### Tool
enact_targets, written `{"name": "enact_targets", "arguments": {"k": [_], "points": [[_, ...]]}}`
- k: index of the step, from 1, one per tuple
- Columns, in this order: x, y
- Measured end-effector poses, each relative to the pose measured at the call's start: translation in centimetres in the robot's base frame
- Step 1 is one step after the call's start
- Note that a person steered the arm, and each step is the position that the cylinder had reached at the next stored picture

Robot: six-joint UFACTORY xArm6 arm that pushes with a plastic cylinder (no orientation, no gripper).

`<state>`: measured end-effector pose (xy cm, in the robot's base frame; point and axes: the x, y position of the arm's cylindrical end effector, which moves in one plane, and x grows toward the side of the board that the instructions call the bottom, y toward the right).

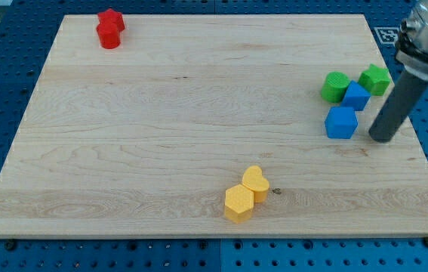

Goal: Push the blue cube into the blue triangle

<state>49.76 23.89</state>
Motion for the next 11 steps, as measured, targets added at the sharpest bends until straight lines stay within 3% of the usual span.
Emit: {"name": "enact_targets", "arguments": {"k": [1,2,3,7,11], "points": [[2.1,-2.9],[0.3,-7.9],[-0.6,-8.9],[-1.5,-2.6],[-4.3,-0.8]]}}
